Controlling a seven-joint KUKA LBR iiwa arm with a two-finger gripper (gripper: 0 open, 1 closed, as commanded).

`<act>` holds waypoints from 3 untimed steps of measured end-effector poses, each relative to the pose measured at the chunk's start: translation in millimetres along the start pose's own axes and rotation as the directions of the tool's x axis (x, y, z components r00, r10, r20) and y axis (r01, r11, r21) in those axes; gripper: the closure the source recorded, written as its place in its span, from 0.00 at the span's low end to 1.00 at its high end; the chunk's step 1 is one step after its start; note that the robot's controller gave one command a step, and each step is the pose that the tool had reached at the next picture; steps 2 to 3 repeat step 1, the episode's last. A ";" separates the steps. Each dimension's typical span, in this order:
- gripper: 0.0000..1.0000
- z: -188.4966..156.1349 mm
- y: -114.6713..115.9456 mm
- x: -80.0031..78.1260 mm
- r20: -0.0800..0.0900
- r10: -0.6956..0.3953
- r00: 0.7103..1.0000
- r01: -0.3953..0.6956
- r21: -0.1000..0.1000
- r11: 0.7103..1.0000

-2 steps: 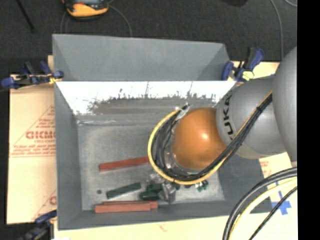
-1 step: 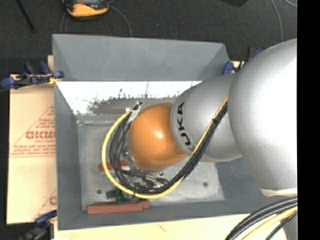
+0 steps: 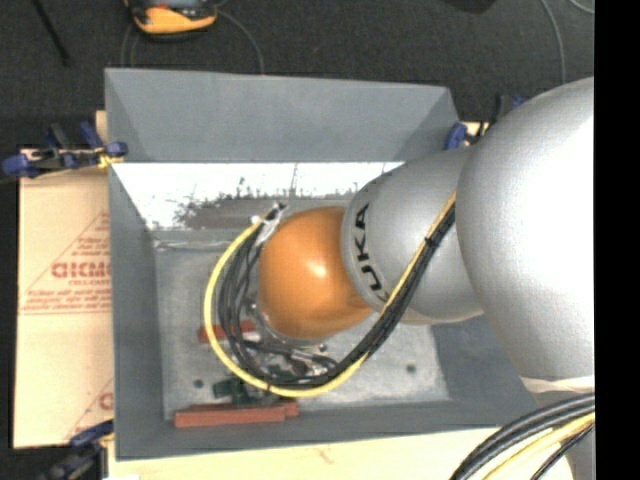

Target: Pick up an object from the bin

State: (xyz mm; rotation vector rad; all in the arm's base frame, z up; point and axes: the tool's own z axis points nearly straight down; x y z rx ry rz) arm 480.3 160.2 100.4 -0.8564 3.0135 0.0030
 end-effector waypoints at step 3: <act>1.00 -138.0 -11.9 -1.7 -0.005 -0.015 1.000 0.015 0.000 1.000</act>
Offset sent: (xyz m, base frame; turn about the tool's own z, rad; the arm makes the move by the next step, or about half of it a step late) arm 0.0000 0.0000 0.0000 0.0000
